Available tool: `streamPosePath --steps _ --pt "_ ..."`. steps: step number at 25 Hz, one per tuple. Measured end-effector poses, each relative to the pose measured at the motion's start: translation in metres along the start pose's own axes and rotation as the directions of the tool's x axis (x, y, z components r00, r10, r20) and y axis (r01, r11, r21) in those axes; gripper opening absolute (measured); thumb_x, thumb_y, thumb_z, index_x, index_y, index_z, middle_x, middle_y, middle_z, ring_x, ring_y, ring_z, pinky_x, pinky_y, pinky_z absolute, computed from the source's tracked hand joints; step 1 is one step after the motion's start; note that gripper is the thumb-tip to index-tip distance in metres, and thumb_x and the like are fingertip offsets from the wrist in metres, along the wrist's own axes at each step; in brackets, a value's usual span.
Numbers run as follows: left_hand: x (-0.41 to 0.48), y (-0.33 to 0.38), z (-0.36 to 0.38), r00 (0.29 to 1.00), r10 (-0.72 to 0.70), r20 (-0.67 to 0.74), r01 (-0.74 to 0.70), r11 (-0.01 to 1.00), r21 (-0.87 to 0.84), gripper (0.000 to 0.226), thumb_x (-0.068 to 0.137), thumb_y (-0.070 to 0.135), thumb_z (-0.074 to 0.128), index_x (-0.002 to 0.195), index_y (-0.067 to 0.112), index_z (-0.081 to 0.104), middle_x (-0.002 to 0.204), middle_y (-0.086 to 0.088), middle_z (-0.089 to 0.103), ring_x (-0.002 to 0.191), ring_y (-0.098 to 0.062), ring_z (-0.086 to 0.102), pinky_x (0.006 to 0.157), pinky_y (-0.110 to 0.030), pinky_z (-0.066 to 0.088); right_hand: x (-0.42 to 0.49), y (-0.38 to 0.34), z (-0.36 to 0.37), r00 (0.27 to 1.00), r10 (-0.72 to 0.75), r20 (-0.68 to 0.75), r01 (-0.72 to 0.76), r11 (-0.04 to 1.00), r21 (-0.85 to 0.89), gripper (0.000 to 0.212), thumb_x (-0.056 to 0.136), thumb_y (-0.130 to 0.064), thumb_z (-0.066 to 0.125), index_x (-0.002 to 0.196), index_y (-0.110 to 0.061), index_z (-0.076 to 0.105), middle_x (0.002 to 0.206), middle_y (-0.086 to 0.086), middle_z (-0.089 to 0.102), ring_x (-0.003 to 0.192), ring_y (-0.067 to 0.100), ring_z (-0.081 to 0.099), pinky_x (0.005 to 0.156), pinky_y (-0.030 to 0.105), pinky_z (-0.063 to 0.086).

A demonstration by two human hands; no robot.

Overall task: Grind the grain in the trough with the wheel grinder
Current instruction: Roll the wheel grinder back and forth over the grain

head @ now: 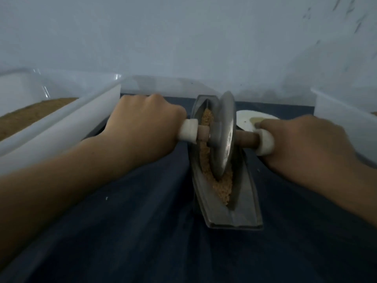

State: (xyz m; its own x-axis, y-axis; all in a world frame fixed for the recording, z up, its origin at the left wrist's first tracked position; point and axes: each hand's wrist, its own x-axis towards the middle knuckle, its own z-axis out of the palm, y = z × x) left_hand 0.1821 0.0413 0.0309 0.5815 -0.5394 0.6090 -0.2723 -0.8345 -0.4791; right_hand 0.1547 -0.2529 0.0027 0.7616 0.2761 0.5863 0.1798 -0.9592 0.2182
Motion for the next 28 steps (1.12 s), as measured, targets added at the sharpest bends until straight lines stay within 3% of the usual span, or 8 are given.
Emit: streamPosePath --steps 4,8,13,16,19,22,25,28 --pt "0.012 0.011 0.018 0.965 -0.163 0.206 0.164 0.986 0.011 0.017 0.081 0.032 0.065 0.073 0.031 0.05 0.059 0.004 0.036 0.051 -0.023 0.041 0.049 -0.029 0.027 0.039 -0.022 0.008 0.999 0.037 0.031 -0.033 0.993 -0.117 0.023 0.076 -0.04 0.065 0.07 -0.031 0.045 0.057 -0.009 0.04 0.048 0.017 0.035 0.046 0.021 0.023" --pt "0.026 0.012 0.02 0.944 -0.198 0.263 0.219 0.974 -0.05 0.006 0.091 0.03 0.057 0.09 0.026 0.06 0.067 0.003 0.034 0.062 -0.023 0.041 0.057 -0.034 0.035 0.063 -0.023 0.009 0.988 0.057 0.143 -0.055 0.998 -0.024 0.031 0.087 -0.035 0.066 0.071 -0.028 0.04 0.07 -0.002 0.052 0.068 0.027 0.056 0.053 0.03 0.036" --pt "-0.01 -0.002 -0.001 0.989 -0.027 0.143 0.035 0.998 -0.05 0.026 0.074 0.041 0.069 0.071 0.033 0.044 0.058 0.009 0.024 0.046 -0.021 0.034 0.046 -0.023 0.022 0.004 -0.016 -0.011 0.999 -0.037 -0.022 0.038 0.999 0.029 0.016 0.073 -0.039 0.061 0.076 -0.03 0.048 0.053 -0.012 0.033 0.043 0.014 0.034 0.042 0.023 0.033" --pt "-0.006 -0.004 0.003 0.994 -0.059 0.092 0.059 0.998 0.007 0.024 0.065 0.038 0.075 0.064 0.031 0.052 0.057 0.008 0.017 0.037 -0.026 0.043 0.048 -0.017 0.011 0.002 -0.01 -0.002 0.998 -0.004 -0.065 0.008 0.999 0.053 0.018 0.071 -0.037 0.064 0.075 -0.028 0.049 0.052 -0.012 0.029 0.043 0.022 0.037 0.043 0.025 0.036" --pt "0.028 0.004 0.021 0.957 -0.199 0.213 0.202 0.979 0.008 0.005 0.085 0.033 0.063 0.085 0.028 0.064 0.064 0.002 0.033 0.057 -0.025 0.045 0.052 -0.031 0.033 0.049 -0.02 0.009 0.988 0.123 0.089 -0.125 0.992 0.01 0.017 0.086 -0.042 0.065 0.083 -0.028 0.056 0.069 -0.002 0.053 0.067 0.031 0.058 0.056 0.031 0.04" --pt "0.043 0.001 0.03 0.913 -0.237 0.333 0.278 0.957 -0.08 0.012 0.088 0.033 0.059 0.096 0.027 0.065 0.08 0.0 0.05 0.069 -0.022 0.047 0.062 -0.035 0.039 0.074 -0.02 0.007 0.972 0.125 0.199 -0.122 0.992 -0.028 0.016 0.087 -0.04 0.068 0.086 -0.026 0.059 0.084 0.003 0.062 0.08 0.03 0.062 0.06 0.03 0.04" --pt "0.009 -0.004 0.021 0.932 -0.131 0.339 0.202 0.962 -0.183 0.014 0.073 0.047 0.06 0.076 0.034 0.055 0.07 0.011 0.049 0.061 -0.017 0.049 0.055 -0.03 0.038 0.034 -0.015 -0.003 0.999 -0.01 0.045 0.016 0.993 -0.12 0.023 0.074 -0.038 0.062 0.07 -0.028 0.042 0.057 -0.009 0.041 0.046 0.015 0.037 0.047 0.021 0.022" --pt "0.004 -0.006 0.016 0.929 -0.079 0.362 0.159 0.967 -0.197 0.02 0.062 0.053 0.056 0.063 0.035 0.048 0.061 0.013 0.047 0.051 -0.012 0.047 0.047 -0.023 0.032 0.019 -0.014 -0.005 0.999 -0.037 -0.038 0.031 0.991 -0.133 0.018 0.062 -0.039 0.059 0.067 -0.03 0.044 0.051 -0.012 0.026 0.043 0.007 0.014 0.05 0.016 0.01"
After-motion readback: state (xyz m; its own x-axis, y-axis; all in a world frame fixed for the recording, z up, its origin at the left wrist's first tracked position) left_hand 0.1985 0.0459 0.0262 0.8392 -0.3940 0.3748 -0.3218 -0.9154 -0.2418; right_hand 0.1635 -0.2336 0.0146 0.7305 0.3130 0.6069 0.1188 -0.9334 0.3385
